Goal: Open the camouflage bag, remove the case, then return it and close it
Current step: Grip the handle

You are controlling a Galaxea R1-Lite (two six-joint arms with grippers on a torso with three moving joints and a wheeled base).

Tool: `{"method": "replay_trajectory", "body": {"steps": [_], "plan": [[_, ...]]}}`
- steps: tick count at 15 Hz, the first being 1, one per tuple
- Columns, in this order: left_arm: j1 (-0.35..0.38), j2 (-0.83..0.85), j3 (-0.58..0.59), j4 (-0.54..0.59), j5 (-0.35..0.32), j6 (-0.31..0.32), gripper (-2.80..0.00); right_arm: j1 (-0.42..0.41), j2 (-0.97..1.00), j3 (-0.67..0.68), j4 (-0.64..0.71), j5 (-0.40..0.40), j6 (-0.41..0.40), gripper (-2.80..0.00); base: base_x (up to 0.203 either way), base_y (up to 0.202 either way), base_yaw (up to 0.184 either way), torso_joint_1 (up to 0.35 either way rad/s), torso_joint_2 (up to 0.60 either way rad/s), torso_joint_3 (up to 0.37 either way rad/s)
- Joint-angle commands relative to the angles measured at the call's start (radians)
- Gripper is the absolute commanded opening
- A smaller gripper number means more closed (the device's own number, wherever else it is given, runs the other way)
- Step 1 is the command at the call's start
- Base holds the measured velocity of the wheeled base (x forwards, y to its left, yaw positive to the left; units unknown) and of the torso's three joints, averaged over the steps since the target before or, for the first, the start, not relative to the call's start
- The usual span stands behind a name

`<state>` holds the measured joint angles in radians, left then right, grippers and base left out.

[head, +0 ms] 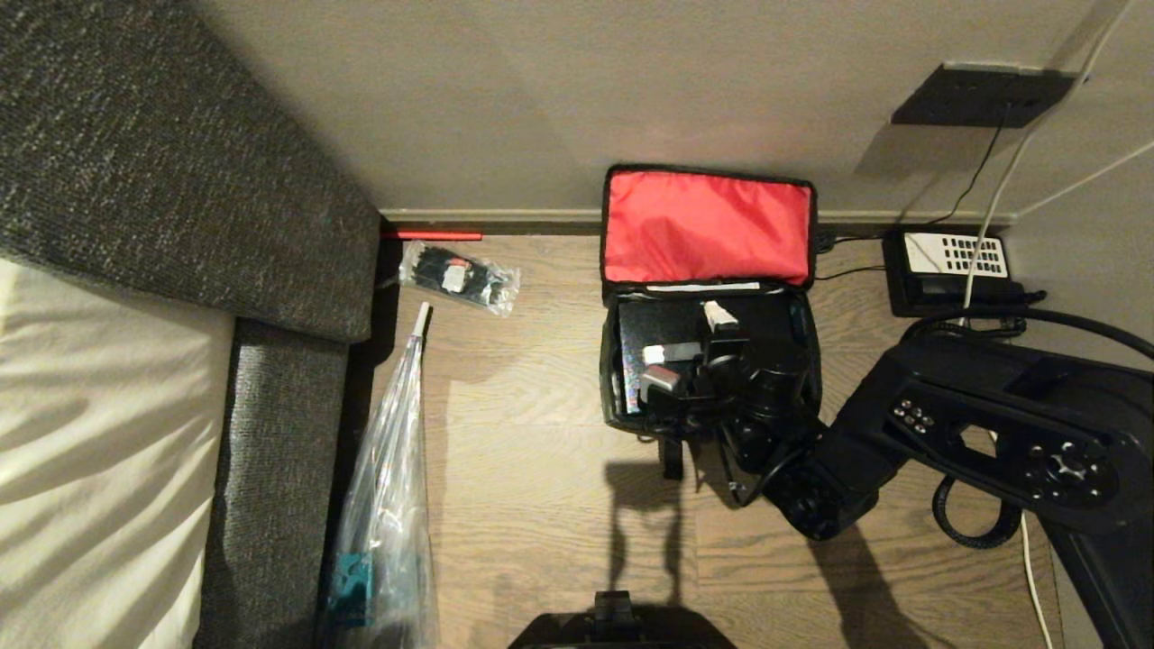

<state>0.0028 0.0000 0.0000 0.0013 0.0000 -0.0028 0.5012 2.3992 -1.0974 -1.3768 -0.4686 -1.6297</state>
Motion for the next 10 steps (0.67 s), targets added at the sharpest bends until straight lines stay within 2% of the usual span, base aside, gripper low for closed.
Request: {"method": "replay_trajectory", "body": {"steps": [1, 10], "plan": [[0.000, 0.000, 0.000, 0.000, 0.000, 0.000, -2.80, -0.007, 0.015, -0.041, -0.008, -0.006, 0.008, 0.00, 0.000, 0.000, 0.000, 0.000, 0.00, 0.000], [0.000, 0.000, 0.000, 0.000, 0.000, 0.000, -2.80, -0.017, 0.063, -0.125, -0.007, -0.010, 0.047, 0.00, 0.000, 0.000, 0.000, 0.000, 0.00, 0.000]]}}
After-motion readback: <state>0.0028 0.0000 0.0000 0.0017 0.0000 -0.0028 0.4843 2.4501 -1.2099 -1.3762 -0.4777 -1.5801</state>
